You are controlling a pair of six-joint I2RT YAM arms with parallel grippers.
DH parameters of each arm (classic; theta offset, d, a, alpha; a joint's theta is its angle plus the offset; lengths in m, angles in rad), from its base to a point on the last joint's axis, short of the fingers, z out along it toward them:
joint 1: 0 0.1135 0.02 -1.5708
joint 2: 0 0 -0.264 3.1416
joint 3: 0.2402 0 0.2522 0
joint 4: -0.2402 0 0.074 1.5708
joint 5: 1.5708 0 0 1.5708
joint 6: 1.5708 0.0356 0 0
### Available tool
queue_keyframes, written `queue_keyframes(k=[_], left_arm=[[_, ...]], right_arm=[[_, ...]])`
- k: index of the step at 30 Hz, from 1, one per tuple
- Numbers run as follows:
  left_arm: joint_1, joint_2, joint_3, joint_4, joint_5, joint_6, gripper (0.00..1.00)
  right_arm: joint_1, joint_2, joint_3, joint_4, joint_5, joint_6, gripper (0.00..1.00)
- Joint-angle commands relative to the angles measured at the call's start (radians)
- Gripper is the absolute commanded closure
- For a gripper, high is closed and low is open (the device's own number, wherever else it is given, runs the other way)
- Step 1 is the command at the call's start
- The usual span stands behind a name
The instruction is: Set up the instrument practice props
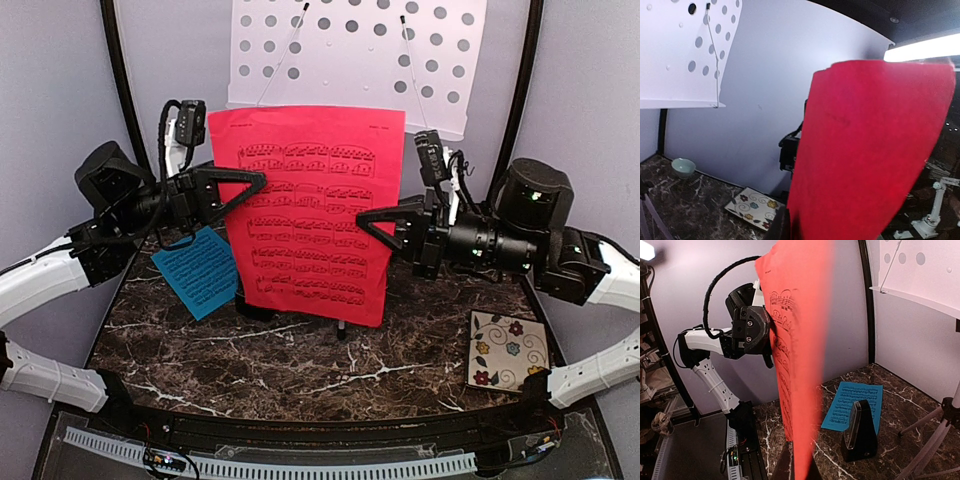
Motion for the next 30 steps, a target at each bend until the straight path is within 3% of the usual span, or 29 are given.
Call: queue_keyframes(k=[1, 3, 5, 9, 16, 20, 30], left_arm=[[-0.002, -0.029, 0.076, -0.146, -0.121, 0.099, 0.77], [-0.002, -0.055, 0.108, -0.234, -0.209, 0.165, 0.60], [-0.003, -0.071, 0.156, -0.328, -0.285, 0.241, 0.52], [-0.002, -0.064, 0.264, -0.484, -0.436, 0.392, 0.46], [-0.002, 0.046, 0.480, -0.540, -0.676, 0.547, 0.46], [-0.003, 0.157, 0.643, -0.588, -0.718, 0.606, 0.48], [-0.003, 0.431, 0.991, -0.709, -0.803, 0.767, 0.48]], right_arm=[[0.001, -0.014, 0.052, 0.018, 0.083, 0.002, 1.00], [0.000, -0.040, 0.052, 0.007, 0.134, -0.005, 1.00], [0.001, -0.060, 0.102, -0.007, 0.182, -0.022, 1.00], [0.000, -0.073, 0.182, -0.024, 0.265, -0.076, 1.00], [-0.002, -0.033, 0.338, 0.005, 0.438, -0.151, 1.00], [-0.012, 0.015, 0.418, 0.042, 0.522, -0.169, 1.00], [-0.116, 0.143, 0.568, 0.071, 0.560, -0.195, 1.00]])
